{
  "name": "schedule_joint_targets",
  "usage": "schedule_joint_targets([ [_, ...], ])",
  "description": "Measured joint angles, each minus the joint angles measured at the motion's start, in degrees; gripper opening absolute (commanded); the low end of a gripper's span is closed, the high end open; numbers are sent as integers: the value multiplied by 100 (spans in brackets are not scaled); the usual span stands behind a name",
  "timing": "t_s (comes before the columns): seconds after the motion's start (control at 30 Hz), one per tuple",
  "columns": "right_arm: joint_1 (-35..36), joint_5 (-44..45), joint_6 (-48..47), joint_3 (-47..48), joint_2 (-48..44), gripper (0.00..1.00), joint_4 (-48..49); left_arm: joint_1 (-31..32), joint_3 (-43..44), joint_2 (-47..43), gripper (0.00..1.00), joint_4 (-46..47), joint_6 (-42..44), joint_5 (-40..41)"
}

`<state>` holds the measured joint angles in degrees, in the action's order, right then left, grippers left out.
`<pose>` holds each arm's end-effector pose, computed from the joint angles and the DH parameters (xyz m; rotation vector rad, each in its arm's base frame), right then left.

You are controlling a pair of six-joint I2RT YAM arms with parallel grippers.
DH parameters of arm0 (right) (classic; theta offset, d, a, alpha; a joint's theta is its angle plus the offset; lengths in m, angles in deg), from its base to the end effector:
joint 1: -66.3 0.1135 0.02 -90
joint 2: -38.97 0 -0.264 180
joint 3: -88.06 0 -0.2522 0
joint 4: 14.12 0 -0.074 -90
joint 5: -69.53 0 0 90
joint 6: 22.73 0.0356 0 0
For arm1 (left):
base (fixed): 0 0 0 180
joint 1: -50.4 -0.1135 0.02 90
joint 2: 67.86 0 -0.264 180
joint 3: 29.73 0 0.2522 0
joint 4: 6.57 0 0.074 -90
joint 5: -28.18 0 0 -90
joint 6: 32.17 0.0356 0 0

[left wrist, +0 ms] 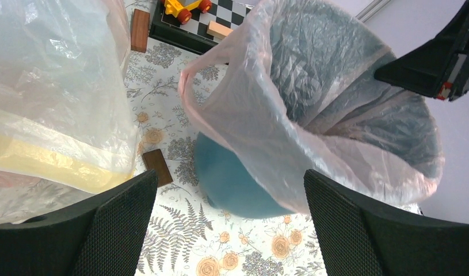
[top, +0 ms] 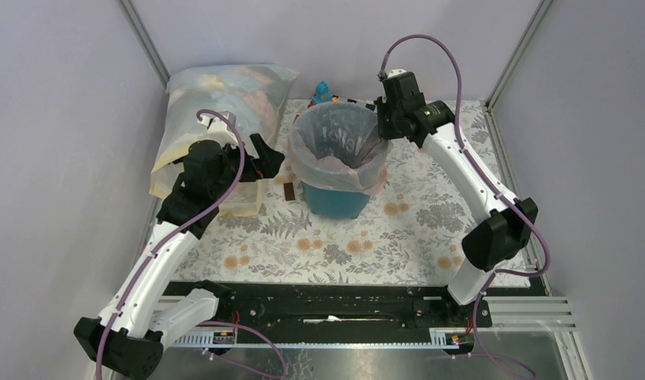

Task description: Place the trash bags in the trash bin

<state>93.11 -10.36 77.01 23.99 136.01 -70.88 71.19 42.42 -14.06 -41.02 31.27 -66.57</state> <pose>0.3393 0.1645 0.3902 -0.2347 2.2117 0.1542 0.1940 -0.0768 0.3756 -0.0364 1.9012 -0.6463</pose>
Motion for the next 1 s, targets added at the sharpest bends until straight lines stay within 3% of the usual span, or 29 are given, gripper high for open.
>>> schedule_joint_targets([
  [0.37,-564,133,-17,448,452,7,162,0,-321,35,99,249,-46,4],
  [0.43,-588,144,-57,446,452,19,179,0,-378,35,99,278,-68,2],
  [0.47,-588,149,-63,442,450,34,181,0,-387,37,99,278,-74,0],
  [0.5,-588,149,-76,428,444,56,199,0,-400,37,99,293,-90,0],
  [0.57,-588,195,-116,382,420,73,227,0,-422,37,99,343,-103,-7],
  [0.83,-599,247,-280,66,-37,90,391,0,-535,24,99,503,-157,-98],
  [1.0,-601,109,-365,-664,-1073,92,870,0,-726,-81,99,518,-186,-111],
])
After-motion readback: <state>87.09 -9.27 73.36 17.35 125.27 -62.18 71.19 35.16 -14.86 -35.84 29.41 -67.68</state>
